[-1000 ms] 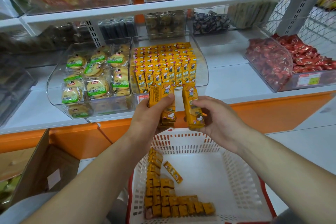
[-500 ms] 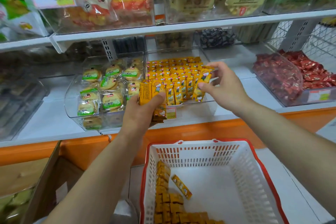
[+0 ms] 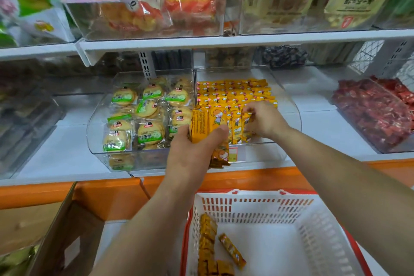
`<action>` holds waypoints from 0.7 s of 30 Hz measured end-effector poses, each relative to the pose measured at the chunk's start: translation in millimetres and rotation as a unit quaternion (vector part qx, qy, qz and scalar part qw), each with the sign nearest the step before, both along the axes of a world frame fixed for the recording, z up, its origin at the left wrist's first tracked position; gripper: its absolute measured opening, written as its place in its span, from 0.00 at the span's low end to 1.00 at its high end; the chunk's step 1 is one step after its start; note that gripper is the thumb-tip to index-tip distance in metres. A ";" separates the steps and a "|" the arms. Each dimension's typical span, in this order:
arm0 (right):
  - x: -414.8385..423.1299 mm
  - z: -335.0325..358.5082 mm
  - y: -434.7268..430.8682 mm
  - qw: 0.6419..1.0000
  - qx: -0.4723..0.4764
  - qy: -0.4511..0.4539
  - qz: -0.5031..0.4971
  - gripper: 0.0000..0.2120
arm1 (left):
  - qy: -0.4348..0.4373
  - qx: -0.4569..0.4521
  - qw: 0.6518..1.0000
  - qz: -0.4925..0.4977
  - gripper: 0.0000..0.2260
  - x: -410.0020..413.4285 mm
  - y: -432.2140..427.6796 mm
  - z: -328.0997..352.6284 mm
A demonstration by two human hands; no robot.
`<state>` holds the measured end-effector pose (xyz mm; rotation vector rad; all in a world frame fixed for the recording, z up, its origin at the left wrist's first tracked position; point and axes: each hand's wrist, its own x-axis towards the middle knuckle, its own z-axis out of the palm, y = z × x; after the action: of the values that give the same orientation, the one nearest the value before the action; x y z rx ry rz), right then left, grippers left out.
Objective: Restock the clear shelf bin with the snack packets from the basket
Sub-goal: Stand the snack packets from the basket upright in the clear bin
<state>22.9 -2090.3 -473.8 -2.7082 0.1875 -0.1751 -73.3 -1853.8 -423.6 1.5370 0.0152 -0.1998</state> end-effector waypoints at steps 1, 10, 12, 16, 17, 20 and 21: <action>-0.2 -1.7 -1.0 1.000 -0.012 0.000 -0.001 0.23 | 0.001 0.000 1.000 0.001 0.13 0.3 -0.3 0.3; -55.2 43.9 0.7 0.997 0.046 -0.070 -0.005 0.15 | 0.008 -0.020 1.000 -0.005 0.15 -4.5 -10.5 3.2; -93.5 62.3 7.0 0.979 0.174 -0.099 0.028 0.10 | 0.016 -0.020 1.000 -0.018 0.16 -8.9 -16.9 2.1; -167.3 75.4 24.1 0.890 0.448 -0.026 0.083 0.14 | 0.042 -0.016 0.997 -0.065 0.20 -25.2 -37.9 -3.3; -178.4 72.0 26.6 0.880 0.467 -0.025 0.079 0.16 | 0.044 -0.015 0.996 -0.076 0.18 -29.9 -43.7 -5.0; -194.0 57.7 28.9 0.881 0.469 -0.046 0.051 0.23 | 0.033 -0.013 0.995 -0.094 0.15 -40.8 -57.9 -10.2; -196.3 52.9 28.1 0.878 0.474 -0.040 0.046 0.26 | 0.030 -0.008 0.994 -0.101 0.15 -44.0 -61.2 -11.4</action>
<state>-173.3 -2062.2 -420.9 -1.7186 0.0823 -0.1197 -117.3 -1915.0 -435.0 1.5147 -0.0944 -0.4068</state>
